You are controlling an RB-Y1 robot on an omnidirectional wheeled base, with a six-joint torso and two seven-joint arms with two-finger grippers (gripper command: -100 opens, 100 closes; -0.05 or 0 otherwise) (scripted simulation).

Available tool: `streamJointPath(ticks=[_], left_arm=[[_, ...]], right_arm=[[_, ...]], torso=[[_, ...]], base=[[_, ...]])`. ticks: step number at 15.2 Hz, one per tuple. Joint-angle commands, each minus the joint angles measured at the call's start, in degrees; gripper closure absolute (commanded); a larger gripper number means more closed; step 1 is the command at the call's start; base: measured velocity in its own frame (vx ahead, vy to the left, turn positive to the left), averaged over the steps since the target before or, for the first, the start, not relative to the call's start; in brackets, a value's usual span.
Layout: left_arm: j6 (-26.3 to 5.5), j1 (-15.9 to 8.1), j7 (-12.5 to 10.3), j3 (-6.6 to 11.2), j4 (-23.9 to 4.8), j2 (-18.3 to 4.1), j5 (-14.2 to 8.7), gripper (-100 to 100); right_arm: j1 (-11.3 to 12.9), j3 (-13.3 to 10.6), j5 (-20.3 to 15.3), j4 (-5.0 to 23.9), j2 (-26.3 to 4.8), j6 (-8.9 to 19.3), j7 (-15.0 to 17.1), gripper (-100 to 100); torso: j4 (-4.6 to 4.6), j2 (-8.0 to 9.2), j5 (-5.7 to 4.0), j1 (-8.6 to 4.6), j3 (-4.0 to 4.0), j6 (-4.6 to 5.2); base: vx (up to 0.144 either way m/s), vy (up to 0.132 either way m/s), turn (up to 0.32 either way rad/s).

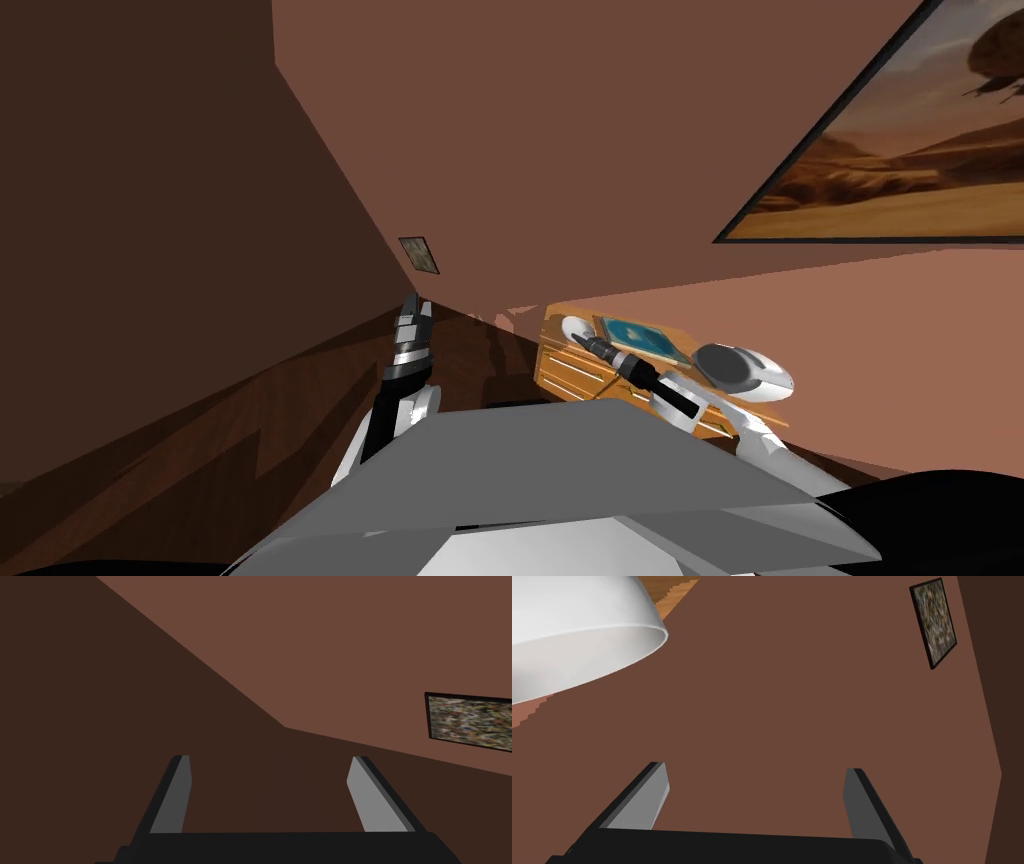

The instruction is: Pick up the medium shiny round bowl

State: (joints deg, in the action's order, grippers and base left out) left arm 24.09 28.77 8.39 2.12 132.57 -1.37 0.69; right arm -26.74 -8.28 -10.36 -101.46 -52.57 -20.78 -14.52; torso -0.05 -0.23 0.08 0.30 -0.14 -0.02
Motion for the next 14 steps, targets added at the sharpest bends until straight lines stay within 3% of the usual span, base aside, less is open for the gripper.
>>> streamJointPath(ticks=[1, 7, 9, 10, 14], left_arm=[[0.00, 0.00, 0.00, 0.00, 0.00, 0.00, 0.00, 0], [0.00, 0.00, 0.00, 0.00, 0.00, 0.00, 0.00, 0], [0.00, 0.00, 0.00, 0.00, 0.00, 0.00, 0.00, 0], [0.00, 0.00, 0.00, 0.00, 0.00, 0.00, 0.00, 0], [0.00, 0.00, 0.00, 0.00, 0.00, 0.00, 0.00, 0]], right_arm=[[0.04, -0.45, -0.39, 0.35, -1.67, 0.19, -0.29, -100], [-0.08, -3.79, -3.16, 5.29, -9.46, -0.37, -1.88, -100], [-0.08, -3.79, -3.16, 5.29, -11.15, -0.37, -1.88, -100], [-0.24, -5.05, -4.07, 6.88, -12.90, -0.61, -2.41, -100], [-0.44, -6.39, -4.98, 8.44, -16.92, -0.87, -2.94, -100]], torso=[[0.00, 0.00, 0.00, 0.00, 0.00, 0.00], [0.01, 0.03, -0.02, -0.07, 0.02, 0.00], [-0.01, -0.07, 0.00, 0.02, -0.04, 0.00], [-0.01, -0.05, 0.00, -0.03, -0.03, 0.02], [0.01, 0.03, -0.02, -0.09, 0.02, 0.00]], base=[[0.040, 0.048, 0.025], [0.052, 0.057, 0.073], [0.077, 0.065, 0.059], [0.068, 0.054, 0.077], [0.053, 0.048, 0.070]])
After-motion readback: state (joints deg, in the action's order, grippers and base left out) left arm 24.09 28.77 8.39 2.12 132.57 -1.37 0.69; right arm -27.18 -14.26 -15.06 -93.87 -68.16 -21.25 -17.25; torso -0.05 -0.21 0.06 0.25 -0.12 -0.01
